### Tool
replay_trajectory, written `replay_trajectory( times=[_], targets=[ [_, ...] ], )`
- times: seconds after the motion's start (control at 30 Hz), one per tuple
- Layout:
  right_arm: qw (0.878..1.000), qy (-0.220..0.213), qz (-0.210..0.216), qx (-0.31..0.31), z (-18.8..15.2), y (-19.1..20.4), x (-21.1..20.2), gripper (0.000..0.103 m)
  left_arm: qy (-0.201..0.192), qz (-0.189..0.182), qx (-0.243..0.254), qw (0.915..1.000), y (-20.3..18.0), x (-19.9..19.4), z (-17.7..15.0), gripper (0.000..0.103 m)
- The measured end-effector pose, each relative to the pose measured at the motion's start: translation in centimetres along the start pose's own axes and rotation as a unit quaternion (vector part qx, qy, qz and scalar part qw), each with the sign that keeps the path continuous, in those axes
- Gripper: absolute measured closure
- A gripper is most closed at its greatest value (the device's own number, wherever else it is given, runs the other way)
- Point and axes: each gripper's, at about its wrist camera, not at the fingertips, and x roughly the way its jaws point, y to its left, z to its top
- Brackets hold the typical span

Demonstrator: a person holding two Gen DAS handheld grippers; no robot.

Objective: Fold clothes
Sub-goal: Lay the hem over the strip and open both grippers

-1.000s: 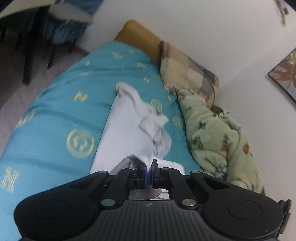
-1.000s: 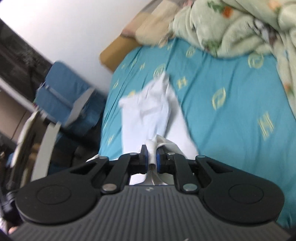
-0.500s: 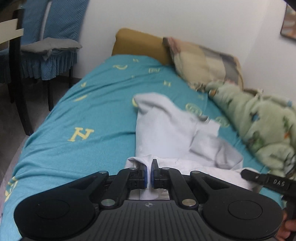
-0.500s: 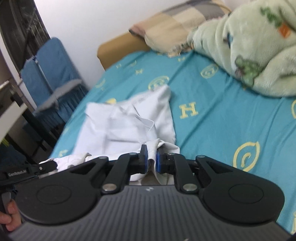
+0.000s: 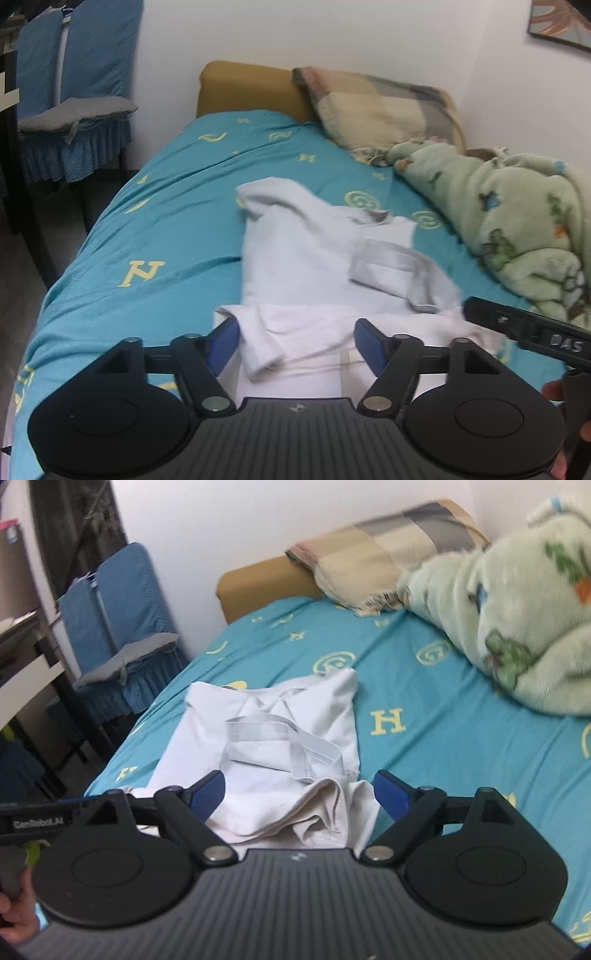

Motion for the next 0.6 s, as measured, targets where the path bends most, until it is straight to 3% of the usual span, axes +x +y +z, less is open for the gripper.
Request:
replay_trajectory(
  times=[0.3,0.4,0.6],
  targets=[
    [0.998,-0.053,-0.014,-0.031,0.3,2.3,-7.3,0.015,-0.056,0.009,0.022,0.9982,-1.9,-7.9,-0.5,0.018],
    [0.997,-0.065,-0.009,-0.028,0.2,2.5,-9.3,0.027,-0.064,0.005,0.019,0.9977,-2.3,-10.2,-0.7,0.018],
    [0.997,-0.073,0.002,-0.01,0.9,2.7,-11.8,0.026,-0.07,0.001,0.008,0.9975,-2.9,-14.2,-1.3,0.017]
  ],
)
